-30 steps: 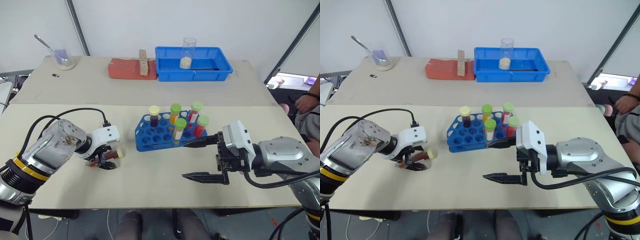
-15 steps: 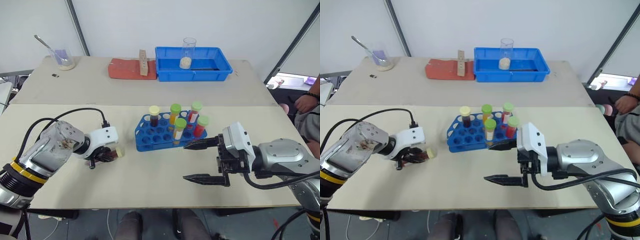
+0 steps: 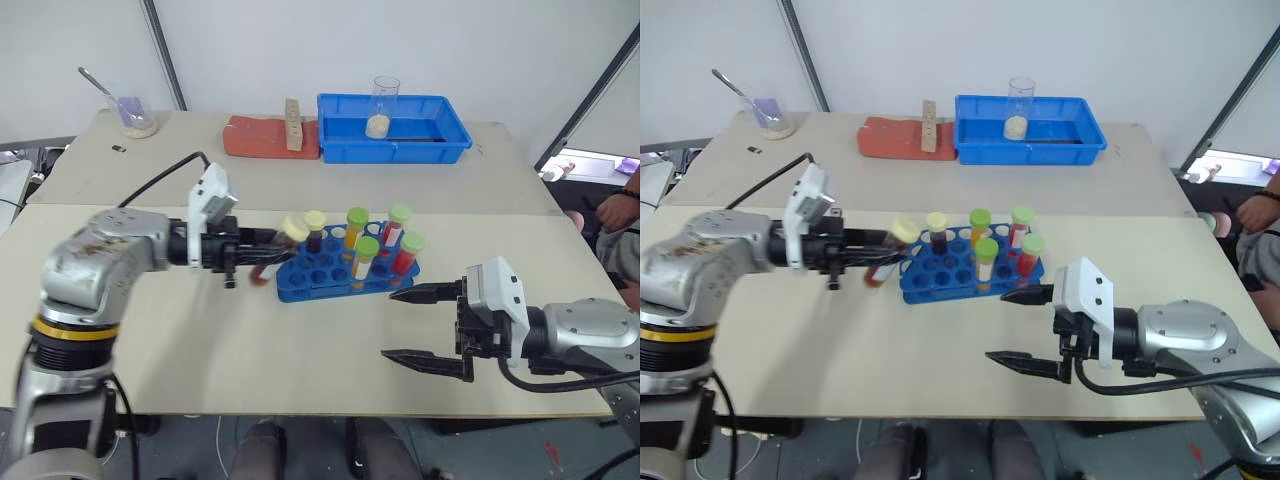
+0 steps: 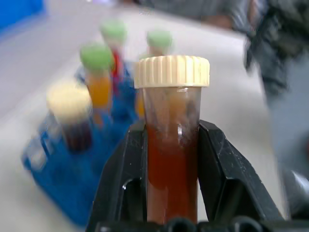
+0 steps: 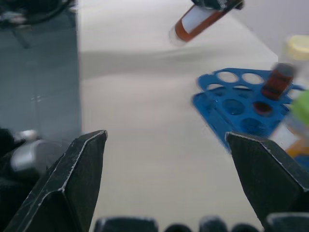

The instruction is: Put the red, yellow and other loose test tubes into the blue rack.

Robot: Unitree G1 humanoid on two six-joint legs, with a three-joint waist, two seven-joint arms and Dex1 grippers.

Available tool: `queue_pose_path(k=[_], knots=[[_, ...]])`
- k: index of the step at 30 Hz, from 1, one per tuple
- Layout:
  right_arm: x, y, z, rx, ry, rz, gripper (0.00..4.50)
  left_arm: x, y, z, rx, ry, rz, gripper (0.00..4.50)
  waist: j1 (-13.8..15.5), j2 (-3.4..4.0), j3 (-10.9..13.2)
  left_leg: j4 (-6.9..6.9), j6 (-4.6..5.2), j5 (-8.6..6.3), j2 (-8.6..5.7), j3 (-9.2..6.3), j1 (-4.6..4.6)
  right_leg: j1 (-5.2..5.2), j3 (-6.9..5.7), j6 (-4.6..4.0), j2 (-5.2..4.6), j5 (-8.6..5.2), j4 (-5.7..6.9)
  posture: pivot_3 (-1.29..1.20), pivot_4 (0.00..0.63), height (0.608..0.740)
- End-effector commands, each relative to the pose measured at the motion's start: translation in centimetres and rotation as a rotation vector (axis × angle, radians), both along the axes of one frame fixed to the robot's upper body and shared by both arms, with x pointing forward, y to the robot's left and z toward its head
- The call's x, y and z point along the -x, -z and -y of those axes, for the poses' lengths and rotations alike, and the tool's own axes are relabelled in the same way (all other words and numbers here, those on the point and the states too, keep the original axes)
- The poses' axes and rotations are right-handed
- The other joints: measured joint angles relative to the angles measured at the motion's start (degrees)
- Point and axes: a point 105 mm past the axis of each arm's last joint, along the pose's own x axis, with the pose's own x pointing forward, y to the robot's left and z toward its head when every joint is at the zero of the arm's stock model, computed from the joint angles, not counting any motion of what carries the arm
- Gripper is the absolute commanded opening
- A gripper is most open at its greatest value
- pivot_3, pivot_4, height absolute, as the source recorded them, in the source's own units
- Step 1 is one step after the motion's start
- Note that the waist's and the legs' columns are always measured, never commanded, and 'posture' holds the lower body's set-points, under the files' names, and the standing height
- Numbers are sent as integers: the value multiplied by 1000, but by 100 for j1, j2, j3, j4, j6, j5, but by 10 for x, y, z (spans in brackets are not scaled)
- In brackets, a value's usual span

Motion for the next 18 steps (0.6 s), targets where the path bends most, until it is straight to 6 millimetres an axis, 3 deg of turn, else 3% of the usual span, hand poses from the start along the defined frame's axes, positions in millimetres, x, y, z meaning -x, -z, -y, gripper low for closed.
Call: queue_pose_path(k=[1, 6, 10, 18], knots=[[3, 0, -3, 22, 17, 33, 4375, -3, 4, 19, 66, -57, 127, 905, -29, -1, 0, 0, 0, 0, 0, -1, 0, 0, 0, -1, 0, 1, 0, 0, 150, 740], [3, 2, -5, 19, 30, 11, 4375, -16, 22, 36, 134, -137, 164, 905, -34, -2, 0, 1, 0, 1, -1, -4, 0, 2, 0, -6, 2, 5, 1, 0, 150, 740], [5, 1, -5, 19, 30, -1, 4375, -27, 23, 43, 157, -169, 209, 905, -37, -2, 0, 1, 0, 1, -2, -4, 3, 7, 0, -5, 1, 7, -4, 0, 150, 740], [3, 0, -5, 17, 48, -5, 4375, -40, 32, 45, 191, -236, 193, 905, -35, -2, 0, 1, 0, 0, -2, -5, 1, 8, 1, -4, 1, 8, -8, 0, 150, 740]])
